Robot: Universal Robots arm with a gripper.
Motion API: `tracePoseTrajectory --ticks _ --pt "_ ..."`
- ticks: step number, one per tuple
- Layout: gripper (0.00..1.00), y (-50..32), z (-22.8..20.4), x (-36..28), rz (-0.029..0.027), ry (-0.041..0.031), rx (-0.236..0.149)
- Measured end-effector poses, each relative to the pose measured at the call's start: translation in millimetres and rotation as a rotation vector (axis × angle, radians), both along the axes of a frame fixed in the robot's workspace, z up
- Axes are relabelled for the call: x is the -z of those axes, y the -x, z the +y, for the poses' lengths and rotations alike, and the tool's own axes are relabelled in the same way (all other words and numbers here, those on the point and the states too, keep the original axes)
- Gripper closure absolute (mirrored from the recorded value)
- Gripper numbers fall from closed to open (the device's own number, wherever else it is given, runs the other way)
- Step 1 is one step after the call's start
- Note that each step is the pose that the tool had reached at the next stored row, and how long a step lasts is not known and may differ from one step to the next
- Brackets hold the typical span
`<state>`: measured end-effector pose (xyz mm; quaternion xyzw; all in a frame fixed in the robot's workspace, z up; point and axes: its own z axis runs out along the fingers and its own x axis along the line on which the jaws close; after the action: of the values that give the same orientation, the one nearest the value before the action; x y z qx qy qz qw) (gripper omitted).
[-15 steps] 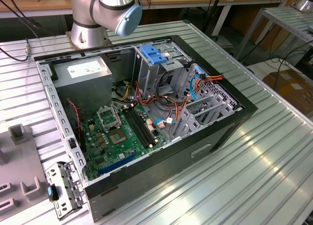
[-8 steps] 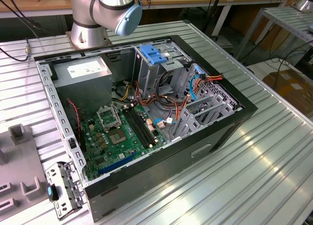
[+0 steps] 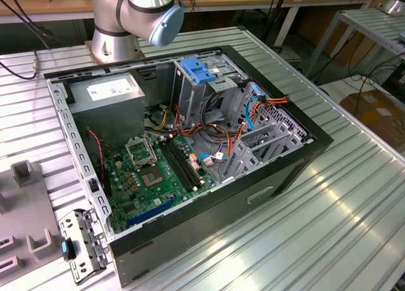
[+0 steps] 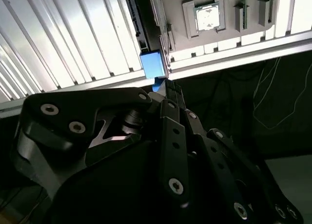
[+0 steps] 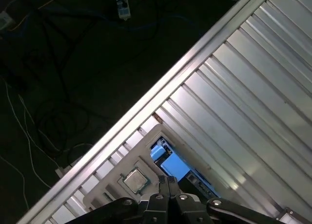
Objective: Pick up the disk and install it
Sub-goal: 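Pick up the disk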
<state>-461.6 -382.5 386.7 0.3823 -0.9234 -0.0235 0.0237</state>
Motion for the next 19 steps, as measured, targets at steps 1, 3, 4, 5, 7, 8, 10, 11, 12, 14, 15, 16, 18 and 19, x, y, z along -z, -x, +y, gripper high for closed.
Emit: tracePoseTrajectory --ticks 1,3,4,5,7,8,10,11,12,14,15,16,18,19 --pt "0.89 -0.1 0.0 0.2 -0.0004 -0.0001 -0.009" --pt "0.89 -0.2 0.1 0.3 -0.0045 0.0002 -0.023" --pt "0.89 -0.2 0.2 0.5 -0.0126 0.0002 -0.029" --pt "0.89 -0.3 0.1 0.9 -0.0267 0.0002 -0.049" --pt "0.89 -0.3 0.3 2.2 -0.0367 0.0002 -0.07" --pt "0.89 -0.3 0.4 2.8 -0.0397 0.0001 -0.076" --pt "0.89 -0.4 0.7 3.9 -0.0435 0.0 -0.095" --pt "0.89 -0.4 0.7 4.4 -0.0446 -0.0004 -0.108" --pt "0.89 -0.4 0.7 4.8 -0.0452 -0.0007 -0.124" --pt "0.83 -0.3 0.7 5.8 -0.0459 -0.0017 -0.171" --pt "0.76 -0.3 0.7 6.1 -0.046 -0.002 -0.185" --pt "0.76 -0.4 0.7 6.8 -0.0467 -0.0027 -0.219" --pt "0.76 -0.4 0.7 7.7 -0.0472 -0.0035 -0.255" --pt "0.76 -0.5 0.7 8.3 -0.0473 -0.004 -0.277"
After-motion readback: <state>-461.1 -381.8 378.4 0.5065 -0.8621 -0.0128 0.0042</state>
